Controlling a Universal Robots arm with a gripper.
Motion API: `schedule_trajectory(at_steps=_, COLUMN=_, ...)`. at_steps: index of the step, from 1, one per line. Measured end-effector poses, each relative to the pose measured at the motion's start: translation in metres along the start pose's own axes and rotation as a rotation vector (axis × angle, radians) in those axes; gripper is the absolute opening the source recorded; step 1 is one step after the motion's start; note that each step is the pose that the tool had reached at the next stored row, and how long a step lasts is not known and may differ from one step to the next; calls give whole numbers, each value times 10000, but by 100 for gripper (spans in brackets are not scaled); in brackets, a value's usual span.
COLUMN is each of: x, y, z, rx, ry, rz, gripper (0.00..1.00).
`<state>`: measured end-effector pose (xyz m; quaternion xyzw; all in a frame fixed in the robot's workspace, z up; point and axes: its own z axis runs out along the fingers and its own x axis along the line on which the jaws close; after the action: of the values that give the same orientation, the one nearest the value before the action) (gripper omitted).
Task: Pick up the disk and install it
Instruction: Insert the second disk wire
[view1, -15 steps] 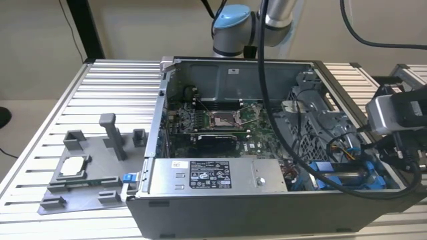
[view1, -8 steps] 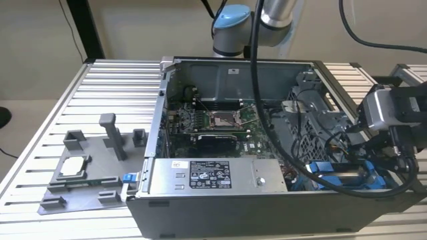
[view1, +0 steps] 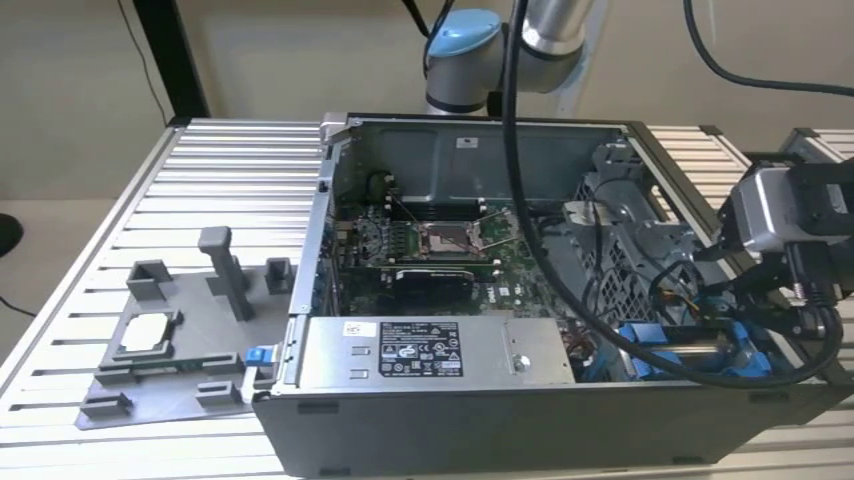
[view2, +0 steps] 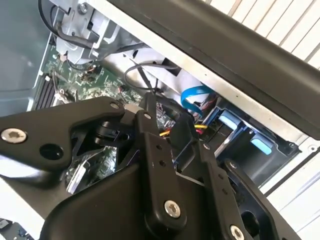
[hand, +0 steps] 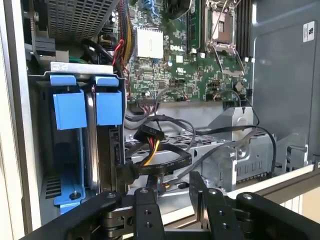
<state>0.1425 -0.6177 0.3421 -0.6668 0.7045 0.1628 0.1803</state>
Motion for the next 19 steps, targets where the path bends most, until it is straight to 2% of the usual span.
schedule_trajectory(at_steps=3, x=15, y=-51, z=-11, rx=-65, ry=-29, rz=36, gripper=100)
schedule_trajectory(at_steps=6, x=-15, y=-92, z=-68, rx=-121, ry=-80, rz=67, gripper=100)
schedule_trajectory(at_steps=9, x=-21, y=-120, z=-117, rx=-154, ry=-244, rz=85, gripper=100)
schedule_trajectory(at_steps=12, x=-27, y=-149, z=-183, rx=-185, ry=-358, rz=104, gripper=100)
schedule_trajectory(at_steps=16, x=-33, y=-241, z=-253, rx=-201, ry=-534, rz=112, gripper=100)
schedule_trajectory(at_steps=17, x=-29, y=-263, z=-269, rx=-205, ry=-562, rz=113, gripper=100)
schedule_trajectory(at_steps=19, x=-5, y=-303, z=-295, rx=-220, ry=-572, rz=122, gripper=100)
